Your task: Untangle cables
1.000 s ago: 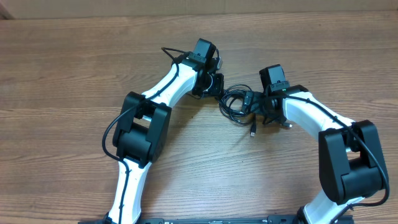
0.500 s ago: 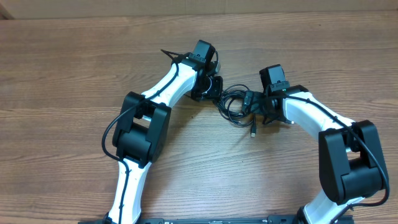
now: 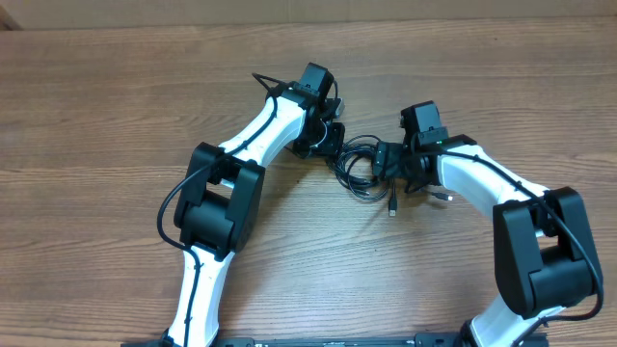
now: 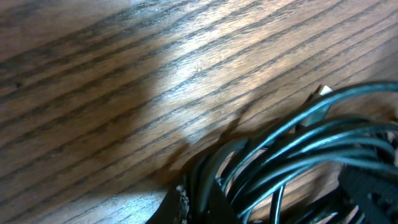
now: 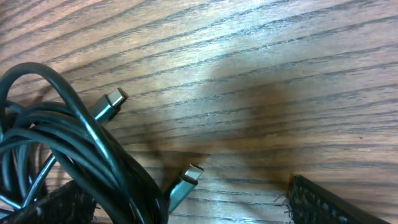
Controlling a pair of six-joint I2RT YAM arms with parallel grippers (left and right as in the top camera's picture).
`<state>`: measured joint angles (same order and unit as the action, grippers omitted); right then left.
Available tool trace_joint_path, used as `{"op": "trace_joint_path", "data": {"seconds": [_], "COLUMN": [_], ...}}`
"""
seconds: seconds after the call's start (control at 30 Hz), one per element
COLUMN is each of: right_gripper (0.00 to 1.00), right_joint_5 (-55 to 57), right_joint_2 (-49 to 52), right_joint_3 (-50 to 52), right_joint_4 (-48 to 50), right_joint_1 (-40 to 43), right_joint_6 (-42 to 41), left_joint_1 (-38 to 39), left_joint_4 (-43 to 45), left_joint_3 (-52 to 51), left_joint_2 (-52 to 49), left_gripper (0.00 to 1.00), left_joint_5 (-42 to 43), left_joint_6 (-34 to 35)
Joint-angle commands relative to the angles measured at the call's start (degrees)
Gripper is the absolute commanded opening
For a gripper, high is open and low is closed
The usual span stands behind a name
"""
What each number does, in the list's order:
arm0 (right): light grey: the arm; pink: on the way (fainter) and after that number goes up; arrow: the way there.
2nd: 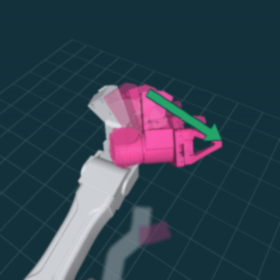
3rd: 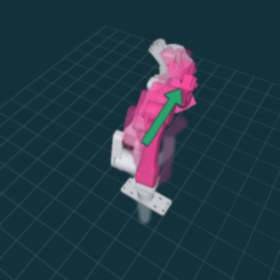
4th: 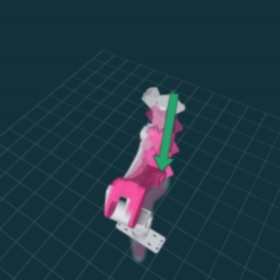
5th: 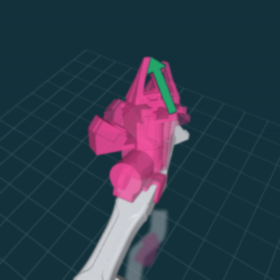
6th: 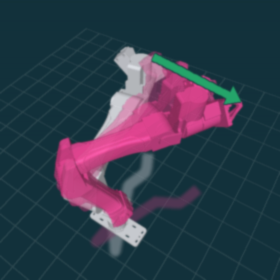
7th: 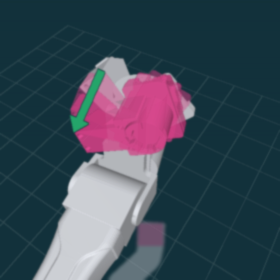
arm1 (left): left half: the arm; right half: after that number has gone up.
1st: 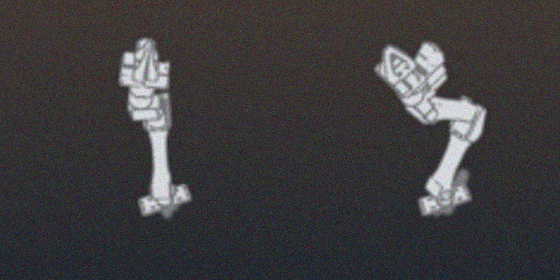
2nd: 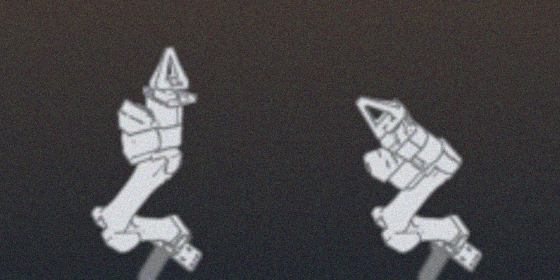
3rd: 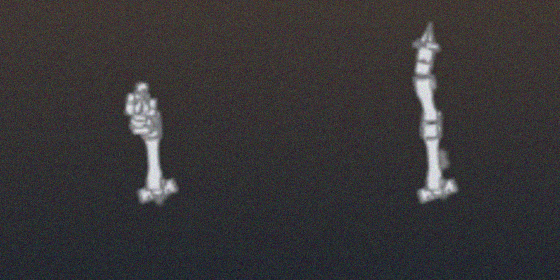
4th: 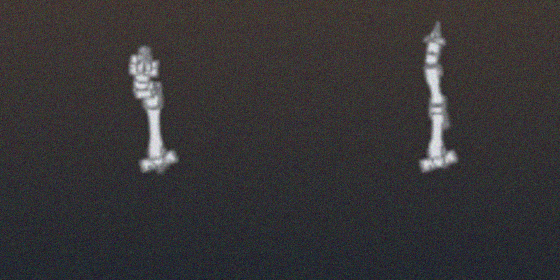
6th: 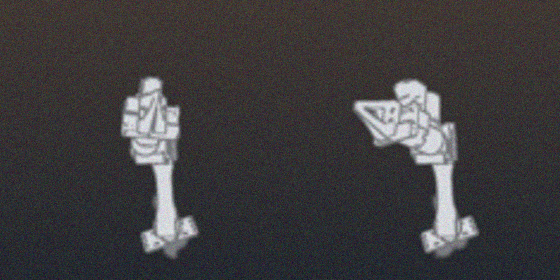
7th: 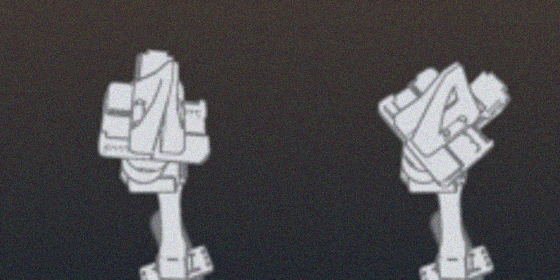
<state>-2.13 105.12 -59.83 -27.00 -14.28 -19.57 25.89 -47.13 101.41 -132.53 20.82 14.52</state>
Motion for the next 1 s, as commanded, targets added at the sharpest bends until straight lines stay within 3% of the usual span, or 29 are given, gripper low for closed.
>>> {"op": "trace_joint_path", "data": {"seconds": [0.0, 0.17, 0.67, 0.8, 0.87, 0.97], "right_gripper": [0.88, 0.87, 0.88, 0.88, 0.94, 0.98], "right_joint_5": [4.7, 7.3, 7.2, 7.2, 5.3, -5.2], "right_joint_2": [1.7, 1.7, 1.7, 1.7, 1.7, 1.7], "right_joint_3": [5.1, 8.7, 8.7, 8.7, 8.7, 8.5], "right_joint_4": [1.2, 4.4, 5.0, 4.3, 4.3, 5.2], "right_joint_1": [0.2, 0.2, 0.2, 0.2, 0.2, 0.2], "right_joint_6": [-2.6, -7.3, -7.5, -7.5, -7.4, -0.3], "left_joint_1": [0.1, 0.1, 0.0, -0.1, -0.1, -0.1], "left_joint_4": [-2.2, -4.0, -19.6, -19.4, -18.4, -17.1], "left_joint_3": [-1.9, -1.9, -1.2, -1.2, -1.2, -1.2], "left_joint_2": [-2.2, -2.2, -2.2, -2.2, -2.2, -2.2], "left_gripper": [0.04, 0.04, 0.04, 0.04, 0.04, 0.04], "left_joint_5": [-3.2, -5.0, -31.6, -31.6, -30.6, -28.4], "left_joint_6": [-2.3, -2.1, 0.3, 0.3, 0.2, -1.5]}}
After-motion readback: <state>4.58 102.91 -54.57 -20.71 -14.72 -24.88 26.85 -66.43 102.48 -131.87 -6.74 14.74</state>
